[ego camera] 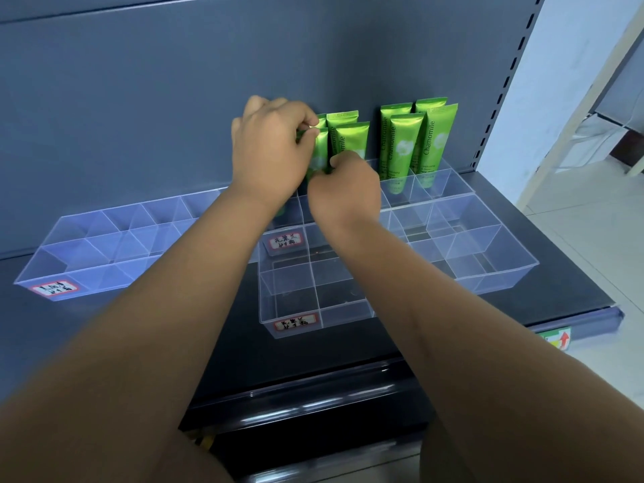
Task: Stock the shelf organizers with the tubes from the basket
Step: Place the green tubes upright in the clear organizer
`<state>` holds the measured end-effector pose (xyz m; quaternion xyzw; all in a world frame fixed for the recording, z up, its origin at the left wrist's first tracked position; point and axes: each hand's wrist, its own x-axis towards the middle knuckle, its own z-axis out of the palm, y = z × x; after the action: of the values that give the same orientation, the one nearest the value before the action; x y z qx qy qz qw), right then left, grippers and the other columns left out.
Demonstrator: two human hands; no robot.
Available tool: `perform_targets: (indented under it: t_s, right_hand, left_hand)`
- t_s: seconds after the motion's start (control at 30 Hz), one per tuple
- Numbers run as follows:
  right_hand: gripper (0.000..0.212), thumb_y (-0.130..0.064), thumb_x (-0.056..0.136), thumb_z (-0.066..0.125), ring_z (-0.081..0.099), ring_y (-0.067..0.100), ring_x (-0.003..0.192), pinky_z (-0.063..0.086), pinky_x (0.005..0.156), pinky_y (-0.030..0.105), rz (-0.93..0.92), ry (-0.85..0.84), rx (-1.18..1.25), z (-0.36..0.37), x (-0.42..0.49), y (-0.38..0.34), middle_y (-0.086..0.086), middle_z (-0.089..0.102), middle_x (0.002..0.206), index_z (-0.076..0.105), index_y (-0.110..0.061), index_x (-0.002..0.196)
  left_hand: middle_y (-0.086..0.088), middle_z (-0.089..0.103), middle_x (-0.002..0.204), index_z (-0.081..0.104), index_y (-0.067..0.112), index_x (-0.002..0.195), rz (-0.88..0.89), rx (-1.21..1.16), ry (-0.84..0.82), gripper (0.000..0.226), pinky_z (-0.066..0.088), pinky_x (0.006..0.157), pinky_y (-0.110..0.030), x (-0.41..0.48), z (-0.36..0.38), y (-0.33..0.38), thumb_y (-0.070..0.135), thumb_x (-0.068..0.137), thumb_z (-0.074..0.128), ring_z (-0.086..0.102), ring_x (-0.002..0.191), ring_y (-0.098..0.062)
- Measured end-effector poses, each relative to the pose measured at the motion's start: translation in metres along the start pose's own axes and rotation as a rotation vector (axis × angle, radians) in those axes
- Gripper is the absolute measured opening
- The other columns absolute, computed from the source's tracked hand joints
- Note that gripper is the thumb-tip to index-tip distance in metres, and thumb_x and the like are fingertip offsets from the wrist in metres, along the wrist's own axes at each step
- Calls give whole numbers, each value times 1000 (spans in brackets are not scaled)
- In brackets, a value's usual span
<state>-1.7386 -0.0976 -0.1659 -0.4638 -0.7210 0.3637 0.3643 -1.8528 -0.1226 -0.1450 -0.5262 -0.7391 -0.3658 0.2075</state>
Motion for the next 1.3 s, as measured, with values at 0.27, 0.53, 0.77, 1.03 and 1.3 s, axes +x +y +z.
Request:
perform_targets:
  t_s: [0.27,0.53,0.77,1.03,1.3]
  right_hand:
    - [11,-17,90,54,35,16,57,21,48,29,19,-28,37,-4,-1,-1,-4,44,68,45,-14,84]
    - [15,-13,87,54,43,22,62,27,50,29,66,-68,100,-6,4,-1,-1,48,72,43,-16,78]
    - [9,-13,89,57,58,27,79,36,55,28,103,-96,144,-9,6,-2,0,56,81,55,-11,98]
    - [10,-13,89,58,53,27,79,28,51,24,113,-102,185,-11,4,-3,3,58,87,55,-9,97]
    - [15,-16,90,59,51,29,82,31,57,28,113,-98,164,-12,5,-4,5,59,93,58,-7,103]
  left_hand:
    - [11,70,95,72,28,93,-40,-42,62,16,44,86,-39,1,-7,13,34,92,57,53,108,-23]
    - [13,72,96,73,31,92,94,120,-129,17,47,95,-42,59,-42,15,36,87,58,57,109,-28]
    - [11,74,91,78,28,90,113,257,-464,13,53,94,-44,93,-48,34,36,82,71,67,100,-22]
    - [5,74,105,74,27,97,105,478,-487,19,42,91,-37,79,-32,34,15,84,66,63,107,-27]
    - [5,72,104,73,28,96,134,469,-442,28,37,96,-42,71,-25,26,7,86,58,55,116,-29]
